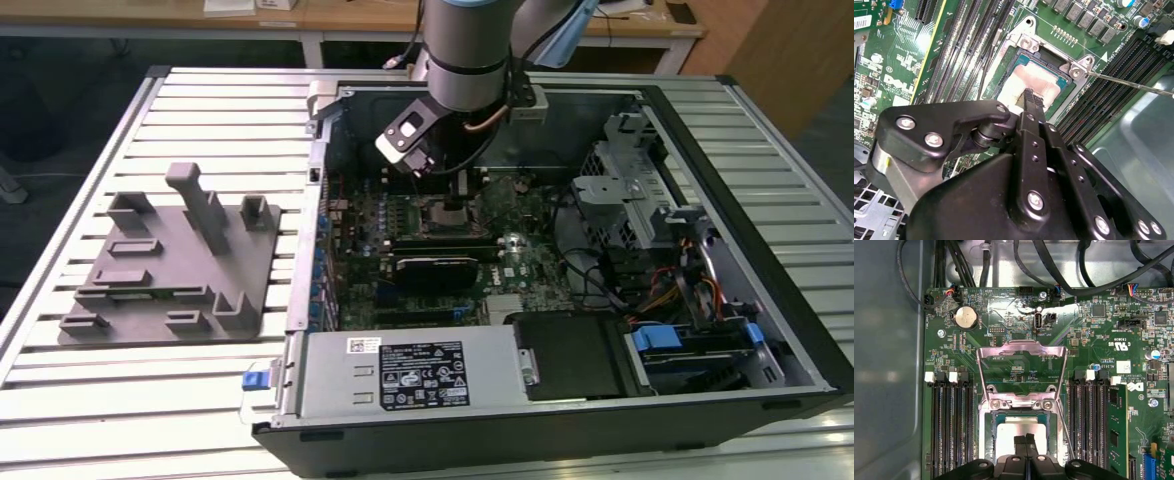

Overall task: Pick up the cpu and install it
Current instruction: 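Place the cpu into insertion slot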

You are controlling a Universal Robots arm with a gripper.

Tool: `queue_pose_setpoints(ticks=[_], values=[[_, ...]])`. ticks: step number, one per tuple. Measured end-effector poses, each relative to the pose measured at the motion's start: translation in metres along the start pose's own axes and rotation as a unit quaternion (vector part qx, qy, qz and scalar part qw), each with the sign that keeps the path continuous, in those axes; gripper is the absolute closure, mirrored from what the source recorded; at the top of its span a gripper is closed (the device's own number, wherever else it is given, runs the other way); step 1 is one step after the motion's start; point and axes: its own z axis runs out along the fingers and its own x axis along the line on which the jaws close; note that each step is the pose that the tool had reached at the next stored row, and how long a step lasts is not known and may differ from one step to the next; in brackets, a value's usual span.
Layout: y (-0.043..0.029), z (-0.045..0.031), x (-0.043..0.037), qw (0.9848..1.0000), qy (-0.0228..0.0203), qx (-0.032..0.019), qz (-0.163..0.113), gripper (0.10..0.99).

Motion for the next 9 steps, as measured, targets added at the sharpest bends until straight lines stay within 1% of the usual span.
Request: queue_pose_setpoints(ticks=[3,9], values=[[0.0002,-0.0044,0.0001,1.0000,0.0000,-0.0001,0.000,0.980],[0.0007,-0.0215,0.0004,1.0000,0.0000,-0.0001,0.000,0.980]])
